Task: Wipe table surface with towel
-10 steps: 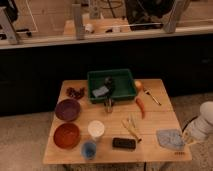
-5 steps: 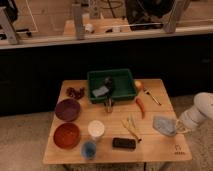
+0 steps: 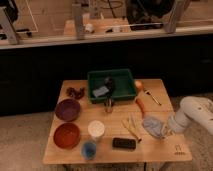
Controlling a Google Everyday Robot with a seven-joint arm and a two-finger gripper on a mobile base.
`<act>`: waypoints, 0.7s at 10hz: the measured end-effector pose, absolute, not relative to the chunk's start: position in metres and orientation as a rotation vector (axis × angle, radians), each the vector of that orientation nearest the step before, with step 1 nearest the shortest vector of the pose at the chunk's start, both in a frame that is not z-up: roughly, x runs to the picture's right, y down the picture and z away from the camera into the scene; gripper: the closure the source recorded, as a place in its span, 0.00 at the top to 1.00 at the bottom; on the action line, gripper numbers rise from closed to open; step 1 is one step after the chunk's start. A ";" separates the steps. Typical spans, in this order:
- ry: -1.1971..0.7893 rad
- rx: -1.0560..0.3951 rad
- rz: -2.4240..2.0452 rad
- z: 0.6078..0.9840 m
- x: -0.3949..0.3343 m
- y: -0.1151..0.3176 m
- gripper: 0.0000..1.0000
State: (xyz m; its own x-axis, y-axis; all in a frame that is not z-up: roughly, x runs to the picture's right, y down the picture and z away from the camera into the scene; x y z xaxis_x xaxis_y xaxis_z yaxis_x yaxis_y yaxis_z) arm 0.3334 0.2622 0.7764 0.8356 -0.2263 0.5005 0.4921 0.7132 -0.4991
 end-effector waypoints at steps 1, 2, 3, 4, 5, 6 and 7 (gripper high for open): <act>-0.449 -0.678 -0.439 0.763 0.329 0.277 0.00; -0.463 -0.696 -0.458 0.750 0.330 0.293 0.00; -0.469 -0.711 -0.469 0.742 0.333 0.305 0.00; -0.470 -0.724 -0.476 0.734 0.340 0.314 0.00; -0.469 -0.729 -0.478 0.732 0.344 0.317 0.00; -0.400 -0.757 -0.447 0.730 0.399 0.321 0.00; -0.364 -0.757 -0.416 0.731 0.419 0.318 0.00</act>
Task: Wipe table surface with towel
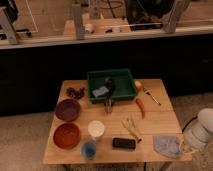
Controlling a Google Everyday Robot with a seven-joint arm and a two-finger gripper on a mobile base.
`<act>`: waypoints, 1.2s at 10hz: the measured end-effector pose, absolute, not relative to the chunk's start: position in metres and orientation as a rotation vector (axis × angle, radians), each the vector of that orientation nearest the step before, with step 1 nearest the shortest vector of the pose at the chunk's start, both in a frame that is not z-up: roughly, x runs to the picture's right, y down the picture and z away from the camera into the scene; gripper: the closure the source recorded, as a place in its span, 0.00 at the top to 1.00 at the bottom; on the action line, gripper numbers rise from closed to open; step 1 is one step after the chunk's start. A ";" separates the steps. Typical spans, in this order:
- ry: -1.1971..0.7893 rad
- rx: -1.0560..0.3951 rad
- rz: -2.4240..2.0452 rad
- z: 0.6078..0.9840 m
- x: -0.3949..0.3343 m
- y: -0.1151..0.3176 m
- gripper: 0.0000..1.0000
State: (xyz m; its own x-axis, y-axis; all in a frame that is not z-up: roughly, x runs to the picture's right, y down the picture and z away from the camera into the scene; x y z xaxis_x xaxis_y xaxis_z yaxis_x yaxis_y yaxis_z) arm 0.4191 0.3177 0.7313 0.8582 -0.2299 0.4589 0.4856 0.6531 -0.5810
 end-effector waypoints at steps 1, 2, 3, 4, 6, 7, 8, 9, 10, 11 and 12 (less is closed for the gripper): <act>-0.346 -0.752 -0.391 0.734 0.427 0.314 0.00; -0.324 -0.734 -0.359 0.741 0.434 0.304 0.00; -0.313 -0.712 -0.340 0.751 0.433 0.290 0.00; -0.308 -0.684 -0.328 0.761 0.431 0.273 0.00; -0.315 -0.637 -0.319 0.776 0.413 0.241 0.00; -0.321 -0.619 -0.320 0.781 0.401 0.232 0.00; -0.330 -0.614 -0.325 0.783 0.391 0.229 0.00; -0.344 -0.610 -0.338 0.785 0.377 0.228 0.00; -0.374 -0.617 -0.365 0.786 0.355 0.232 0.00; -0.399 -0.621 -0.384 0.784 0.340 0.237 0.00; -0.444 -0.627 -0.423 0.779 0.320 0.246 0.00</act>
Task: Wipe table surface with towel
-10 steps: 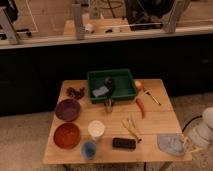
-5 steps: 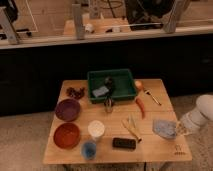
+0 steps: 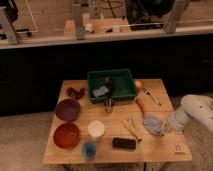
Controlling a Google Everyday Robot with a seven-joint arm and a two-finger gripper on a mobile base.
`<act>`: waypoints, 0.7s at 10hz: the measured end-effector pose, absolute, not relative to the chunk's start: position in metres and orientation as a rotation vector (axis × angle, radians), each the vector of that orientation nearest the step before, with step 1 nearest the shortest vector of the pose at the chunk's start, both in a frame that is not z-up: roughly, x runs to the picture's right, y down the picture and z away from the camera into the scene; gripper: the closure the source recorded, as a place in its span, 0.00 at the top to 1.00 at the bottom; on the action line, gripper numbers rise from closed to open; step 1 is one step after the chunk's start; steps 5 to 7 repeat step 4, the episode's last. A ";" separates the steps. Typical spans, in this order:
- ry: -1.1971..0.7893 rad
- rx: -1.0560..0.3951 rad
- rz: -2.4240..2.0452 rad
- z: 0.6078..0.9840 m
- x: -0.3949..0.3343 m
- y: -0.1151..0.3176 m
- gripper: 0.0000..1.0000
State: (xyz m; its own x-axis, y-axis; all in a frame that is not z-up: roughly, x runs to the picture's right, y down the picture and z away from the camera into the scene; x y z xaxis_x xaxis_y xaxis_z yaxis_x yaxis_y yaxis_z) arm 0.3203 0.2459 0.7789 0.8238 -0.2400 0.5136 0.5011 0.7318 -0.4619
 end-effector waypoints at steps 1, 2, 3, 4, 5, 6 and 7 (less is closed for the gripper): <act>-0.478 -0.641 -0.461 0.770 0.309 0.258 0.00; -0.501 -0.662 -0.495 0.761 0.303 0.272 0.00; -0.510 -0.691 -0.526 0.753 0.301 0.286 0.00; -0.505 -0.723 -0.546 0.748 0.303 0.298 0.00; -0.505 -0.723 -0.546 0.748 0.303 0.298 0.00; -0.505 -0.723 -0.546 0.748 0.303 0.298 0.00; -0.505 -0.723 -0.546 0.748 0.303 0.298 0.00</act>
